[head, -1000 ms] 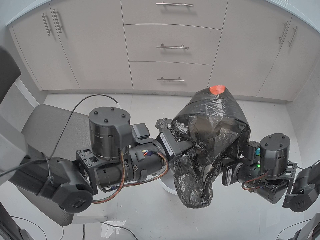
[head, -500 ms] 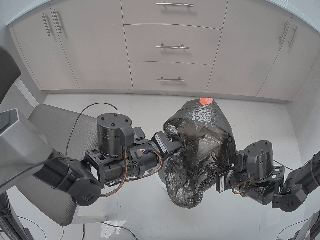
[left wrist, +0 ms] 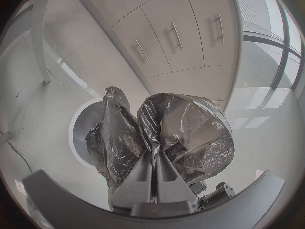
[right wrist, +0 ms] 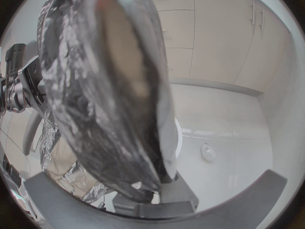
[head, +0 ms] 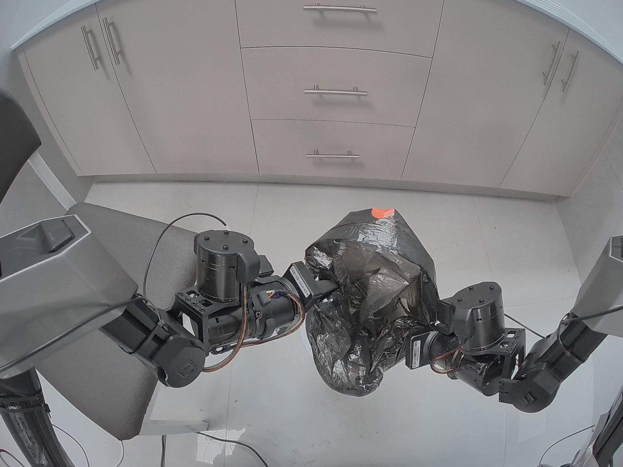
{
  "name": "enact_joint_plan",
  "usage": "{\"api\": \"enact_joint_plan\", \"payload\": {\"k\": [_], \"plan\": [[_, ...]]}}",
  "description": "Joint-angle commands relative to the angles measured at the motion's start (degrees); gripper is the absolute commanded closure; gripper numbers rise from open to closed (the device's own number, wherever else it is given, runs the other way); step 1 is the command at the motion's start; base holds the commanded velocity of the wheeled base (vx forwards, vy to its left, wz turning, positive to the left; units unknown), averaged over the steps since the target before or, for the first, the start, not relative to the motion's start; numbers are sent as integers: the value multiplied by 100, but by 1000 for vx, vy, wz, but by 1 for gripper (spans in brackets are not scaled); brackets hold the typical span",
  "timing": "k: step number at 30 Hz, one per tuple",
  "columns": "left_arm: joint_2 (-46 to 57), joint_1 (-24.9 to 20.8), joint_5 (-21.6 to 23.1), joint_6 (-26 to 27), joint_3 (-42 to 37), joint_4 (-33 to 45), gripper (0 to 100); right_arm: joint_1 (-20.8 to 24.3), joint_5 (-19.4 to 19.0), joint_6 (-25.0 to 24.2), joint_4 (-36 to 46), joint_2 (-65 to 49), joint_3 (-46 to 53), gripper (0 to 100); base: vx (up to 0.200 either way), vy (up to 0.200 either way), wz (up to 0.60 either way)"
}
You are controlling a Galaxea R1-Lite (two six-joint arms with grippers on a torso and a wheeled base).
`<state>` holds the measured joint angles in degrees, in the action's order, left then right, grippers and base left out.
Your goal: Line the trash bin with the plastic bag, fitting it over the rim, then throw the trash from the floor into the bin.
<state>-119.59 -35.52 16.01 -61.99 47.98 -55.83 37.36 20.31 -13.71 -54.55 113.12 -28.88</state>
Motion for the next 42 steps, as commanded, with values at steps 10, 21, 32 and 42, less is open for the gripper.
{"api": "enact_joint_plan", "payload": {"k": [10,21,32,42], "plan": [[-539,265,8,47,212,2,100,-256,-9,0,-556,888,-65,100,0,0,0],[-864,406,-19,275,343,11,100,-449,-80,36,-1769,1564,-21,100,0,0,0],[-1075,476,-71,372,431,11,100,-572,-203,27,-1928,1872,-74,100,0,0,0],[-1216,511,-80,530,510,64,100,-625,-273,44,-2279,2162,-74,100,0,0,0]]}}
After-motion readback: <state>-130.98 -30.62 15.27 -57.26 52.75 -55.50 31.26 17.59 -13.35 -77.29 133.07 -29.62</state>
